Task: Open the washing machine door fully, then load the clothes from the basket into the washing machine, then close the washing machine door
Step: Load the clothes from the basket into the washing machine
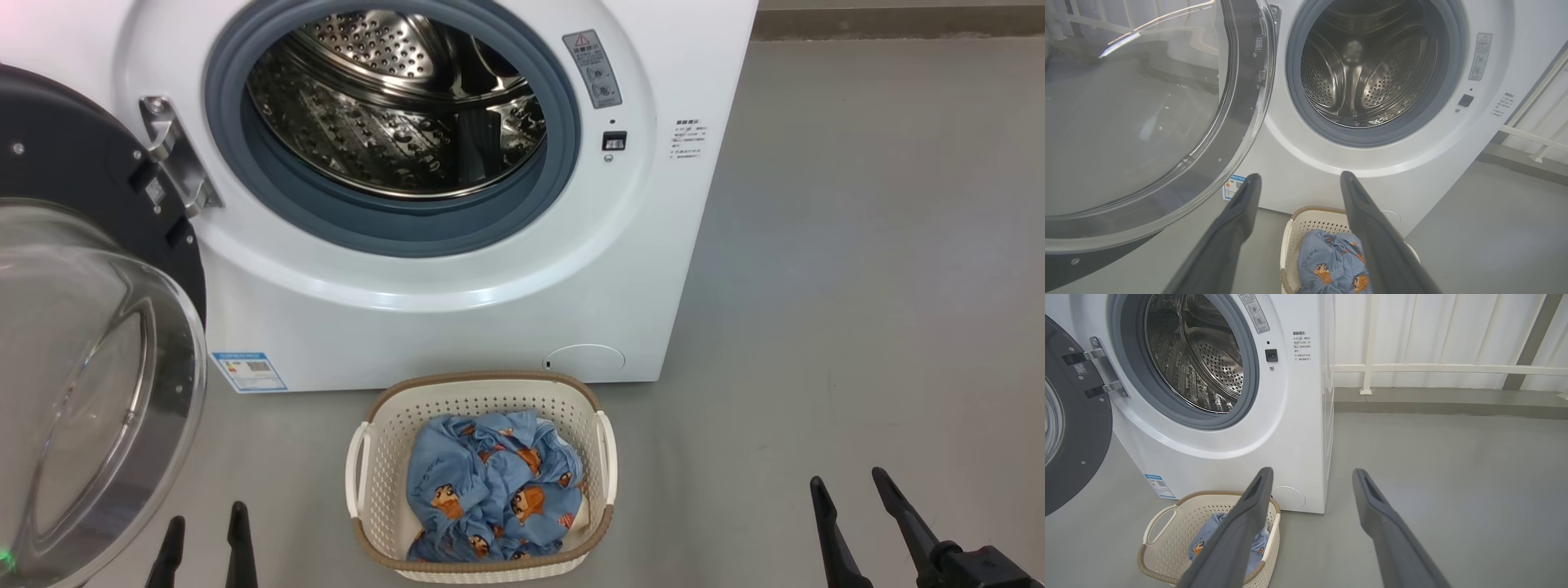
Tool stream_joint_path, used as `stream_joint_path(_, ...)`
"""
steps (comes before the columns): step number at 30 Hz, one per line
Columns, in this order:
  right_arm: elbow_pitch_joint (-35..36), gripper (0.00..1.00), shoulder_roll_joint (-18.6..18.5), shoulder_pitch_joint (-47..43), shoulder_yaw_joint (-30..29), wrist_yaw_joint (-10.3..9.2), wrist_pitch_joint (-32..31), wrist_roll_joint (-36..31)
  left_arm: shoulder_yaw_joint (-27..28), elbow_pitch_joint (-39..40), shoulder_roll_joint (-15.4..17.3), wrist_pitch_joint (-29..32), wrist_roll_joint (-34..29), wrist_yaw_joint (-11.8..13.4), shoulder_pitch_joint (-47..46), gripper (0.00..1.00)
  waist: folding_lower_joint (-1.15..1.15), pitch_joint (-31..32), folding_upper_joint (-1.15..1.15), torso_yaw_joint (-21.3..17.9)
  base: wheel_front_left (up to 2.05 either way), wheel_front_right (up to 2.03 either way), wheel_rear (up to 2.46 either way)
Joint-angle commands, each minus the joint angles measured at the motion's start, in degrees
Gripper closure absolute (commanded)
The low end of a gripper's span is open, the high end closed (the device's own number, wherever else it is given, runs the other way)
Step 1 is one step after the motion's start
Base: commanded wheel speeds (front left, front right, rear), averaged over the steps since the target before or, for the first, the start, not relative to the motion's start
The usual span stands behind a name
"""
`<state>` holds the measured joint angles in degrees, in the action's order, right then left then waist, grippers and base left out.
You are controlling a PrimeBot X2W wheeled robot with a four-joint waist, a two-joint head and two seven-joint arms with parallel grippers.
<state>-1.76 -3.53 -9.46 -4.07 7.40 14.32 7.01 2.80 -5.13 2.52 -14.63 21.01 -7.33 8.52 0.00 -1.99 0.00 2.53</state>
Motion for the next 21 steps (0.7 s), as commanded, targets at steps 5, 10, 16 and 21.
stream_joint_path(5,1.36,0.0,-0.44,0.99,1.4,0.09,0.68,-0.22,2.86,1.04,0.36,-0.37,0.3,-0.09,-1.36,0.0,0.0,-0.29,0.0,0.2,0.0,0.0,0.0)
stream_joint_path(10,1.15,0.0,-0.36,1.19,1.59,0.09,0.68,-0.22,2.96,0.6,0.36,-0.37,-0.86,-0.1,-1.44,0.0,0.0,-0.41,0.0,0.29,0.0,0.0,0.0)
stream_joint_path(16,1.0,0.0,-0.26,1.27,1.93,0.09,0.68,-0.13,2.71,-0.45,0.36,-0.37,-2.82,-0.11,-1.45,0.0,0.0,-0.57,0.0,0.29,0.1,-0.1,0.0)
stream_joint_path(21,0.95,0.0,-0.2,1.39,2.08,0.09,0.68,-0.01,2.6,-0.73,0.36,-0.37,-3.26,-0.12,-1.75,0.0,0.0,-0.96,0.0,0.3,0.76,-0.76,0.0)
